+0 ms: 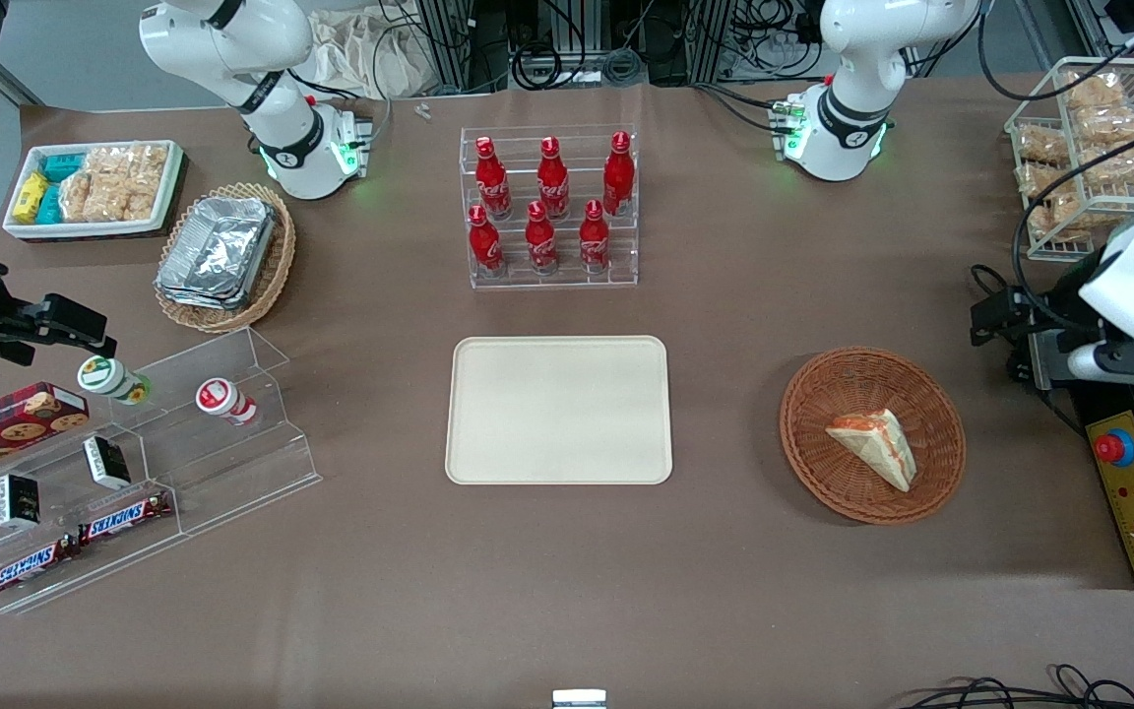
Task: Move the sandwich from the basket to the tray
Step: 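Lower the open left gripper onto the wrapped sandwich in the wicker basket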
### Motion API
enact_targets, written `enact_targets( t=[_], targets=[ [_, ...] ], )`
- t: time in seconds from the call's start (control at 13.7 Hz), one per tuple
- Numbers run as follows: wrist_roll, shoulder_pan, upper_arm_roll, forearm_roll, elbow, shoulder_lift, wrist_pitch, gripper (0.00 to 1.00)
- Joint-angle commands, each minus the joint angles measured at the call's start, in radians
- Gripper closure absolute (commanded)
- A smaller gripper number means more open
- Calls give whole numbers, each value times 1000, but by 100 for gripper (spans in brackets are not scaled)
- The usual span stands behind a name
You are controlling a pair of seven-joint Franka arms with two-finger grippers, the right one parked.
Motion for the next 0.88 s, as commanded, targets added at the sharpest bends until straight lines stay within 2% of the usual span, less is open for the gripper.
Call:
enact_targets(
  t=[0.0,0.15,0.22,0.29,0.44,0.66,0.8],
  targets=[
    [-32,-15,6,2,28,35,-22,0],
    [-46,-25,-17,28,39,71,-15,0],
    [-105,-26,-38,93,39,94,-1,0],
    [-219,-28,-55,121,30,110,39,0],
    [-473,-25,-58,120,-36,124,155,0],
    [-524,-17,-52,126,-201,108,304,0],
    [-636,-14,-46,125,-269,119,418,0]
  ],
)
